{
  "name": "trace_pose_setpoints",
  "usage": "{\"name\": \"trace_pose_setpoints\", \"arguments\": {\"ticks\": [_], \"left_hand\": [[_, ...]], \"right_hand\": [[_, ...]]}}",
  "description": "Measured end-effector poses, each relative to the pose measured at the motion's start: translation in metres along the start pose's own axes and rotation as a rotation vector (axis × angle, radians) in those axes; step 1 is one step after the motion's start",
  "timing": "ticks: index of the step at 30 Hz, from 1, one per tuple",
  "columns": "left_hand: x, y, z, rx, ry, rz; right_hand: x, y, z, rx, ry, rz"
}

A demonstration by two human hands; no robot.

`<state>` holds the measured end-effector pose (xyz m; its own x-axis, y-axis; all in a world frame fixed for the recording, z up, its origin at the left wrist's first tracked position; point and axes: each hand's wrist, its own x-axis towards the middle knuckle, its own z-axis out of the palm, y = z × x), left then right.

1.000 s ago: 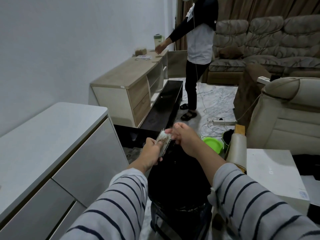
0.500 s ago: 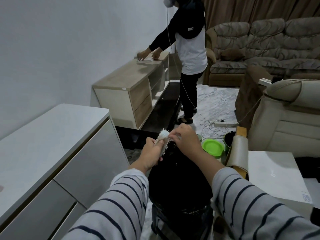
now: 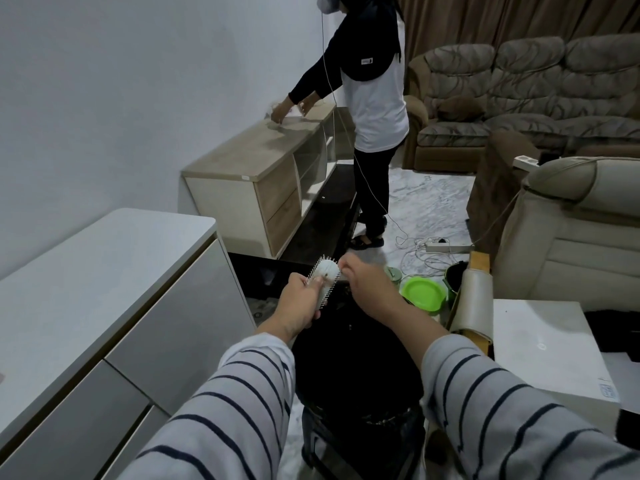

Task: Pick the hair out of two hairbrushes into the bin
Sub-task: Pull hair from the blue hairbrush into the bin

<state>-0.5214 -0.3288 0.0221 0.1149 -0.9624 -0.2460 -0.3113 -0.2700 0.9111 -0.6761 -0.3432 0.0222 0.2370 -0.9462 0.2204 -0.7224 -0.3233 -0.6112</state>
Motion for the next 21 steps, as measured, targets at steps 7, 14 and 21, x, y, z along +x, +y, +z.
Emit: {"name": "trace_pose_setpoints", "arguments": {"ticks": [7,14,21], "left_hand": [[-0.005,0.0,-0.018,-0.002,0.06,-0.008],[-0.005,-0.002,-0.014,-0.038,0.047,-0.026],[0.001,-0.005,0.0,-0.099,-0.042,-0.122]], "right_hand": [[-0.018,0.04,-0.003,-0.156,-0.04,0.208],[-0.025,0.052,-0.001,-0.191,-0.456,0.387],[-0.005,0.016,-0.009,0.281,0.003,0.326]]}}
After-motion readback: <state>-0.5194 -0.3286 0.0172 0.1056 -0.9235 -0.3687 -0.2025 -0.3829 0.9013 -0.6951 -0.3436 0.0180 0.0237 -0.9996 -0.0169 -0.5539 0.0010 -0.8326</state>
